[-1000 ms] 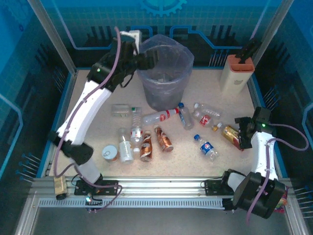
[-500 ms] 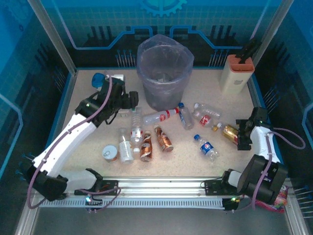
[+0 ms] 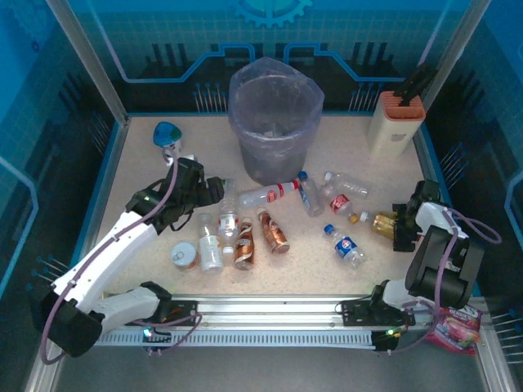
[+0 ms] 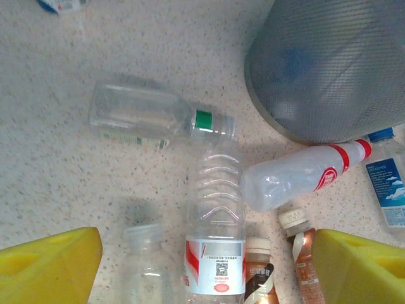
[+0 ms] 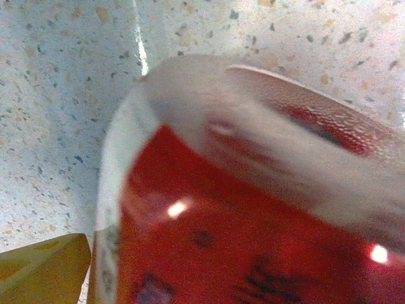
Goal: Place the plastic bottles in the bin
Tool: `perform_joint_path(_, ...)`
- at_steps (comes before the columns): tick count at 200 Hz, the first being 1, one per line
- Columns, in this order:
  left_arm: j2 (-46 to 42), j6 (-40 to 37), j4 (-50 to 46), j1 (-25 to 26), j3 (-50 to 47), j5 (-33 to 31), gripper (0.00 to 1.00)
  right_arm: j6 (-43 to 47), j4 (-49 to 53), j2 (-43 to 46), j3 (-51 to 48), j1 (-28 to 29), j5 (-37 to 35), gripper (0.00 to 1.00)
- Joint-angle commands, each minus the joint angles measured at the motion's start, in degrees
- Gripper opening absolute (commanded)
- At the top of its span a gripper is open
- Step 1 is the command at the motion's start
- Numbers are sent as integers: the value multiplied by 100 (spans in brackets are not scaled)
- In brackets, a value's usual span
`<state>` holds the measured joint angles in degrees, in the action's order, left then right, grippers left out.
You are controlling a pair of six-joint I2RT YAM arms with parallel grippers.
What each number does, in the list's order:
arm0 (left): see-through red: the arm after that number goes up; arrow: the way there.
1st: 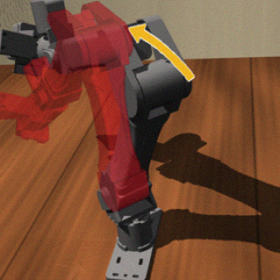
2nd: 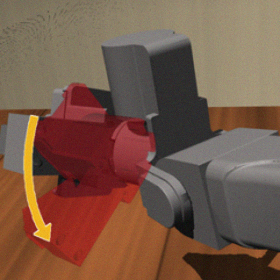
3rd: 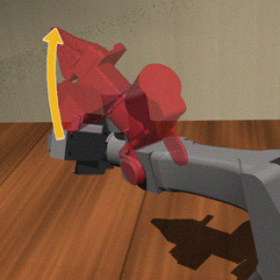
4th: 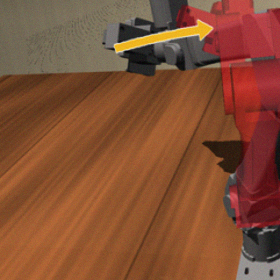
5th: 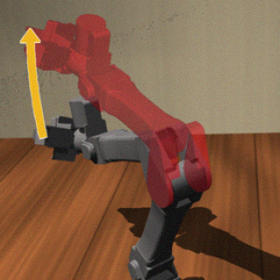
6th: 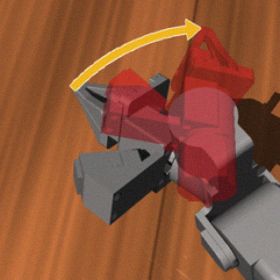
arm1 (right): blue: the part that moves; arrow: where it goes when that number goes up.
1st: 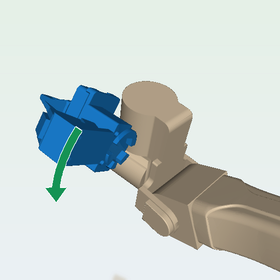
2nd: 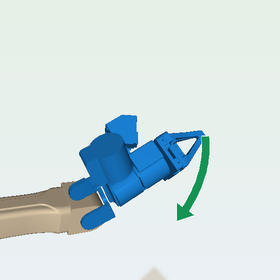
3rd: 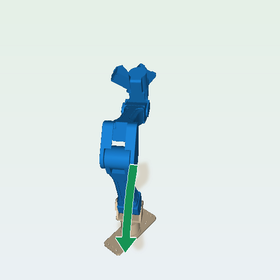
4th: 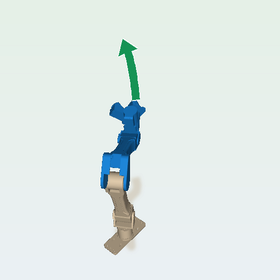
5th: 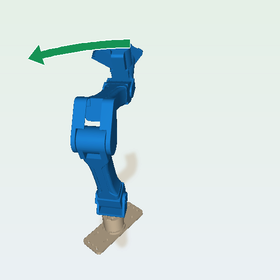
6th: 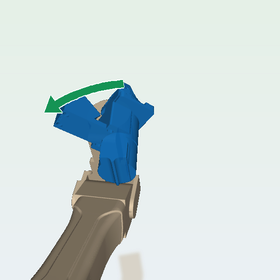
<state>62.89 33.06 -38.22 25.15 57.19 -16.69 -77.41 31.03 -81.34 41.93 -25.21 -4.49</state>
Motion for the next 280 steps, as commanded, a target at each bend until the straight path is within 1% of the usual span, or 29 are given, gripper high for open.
perform_joint_path(1,-191,648,372,-266,-521,719,87,-78,-68,-31,-62,-80,-287,93)
perform_joint_path(13,-249,788,480,-401,-772,912,87,-73,-69,-22,-53,-89,-306,91)
perform_joint_path(44,-292,988,555,-589,-1094,1207,87,-29,-84,74,-12,-95,-367,80)
perform_joint_path(61,-371,1062,596,-624,-1182,1213,87,19,-44,159,29,-116,-380,74)
perform_joint_path(110,-426,1071,529,-723,-1170,1210,87,157,227,666,261,-167,-414,66)
perform_joint_path(131,-427,1071,508,-758,-1185,1212,87,227,372,935,409,-195,-326,65)
perform_joint_path(149,-385,1042,386,-759,-1140,1088,87,316,488,1176,595,-195,-254,65)
perform_joint_path(169,-278,902,162,-760,-1026,885,89,709,577,1421,814,-138,-270,65)
perform_joint_path(175,-240,850,80,-757,-978,827,89,830,624,1490,1055,-111,-292,64)
perform_joint_path(191,-141,775,-79,-759,-921,716,89,1029,615,1709,1252,-66,-275,60)
perform_joint_path(210,-119,791,-35,-752,-960,764,89,1108,573,1958,1451,26,-237,57)
perform_joint_path(227,-112,804,29,-748,-1006,833,89,1278,372,2073,1652,205,-136,56)
perform_joint_path(250,-126,677,45,-700,-1022,854,89,1761,-589,2116,1728,494,498,54)
perform_joint_path(262,-152,697,43,-678,-1042,856,90,2092,-1049,2027,1847,708,851,53)
perform_joint_path(280,-208,737,101,-660,-1109,915,89,2470,-1331,1766,2235,1156,1029,51)
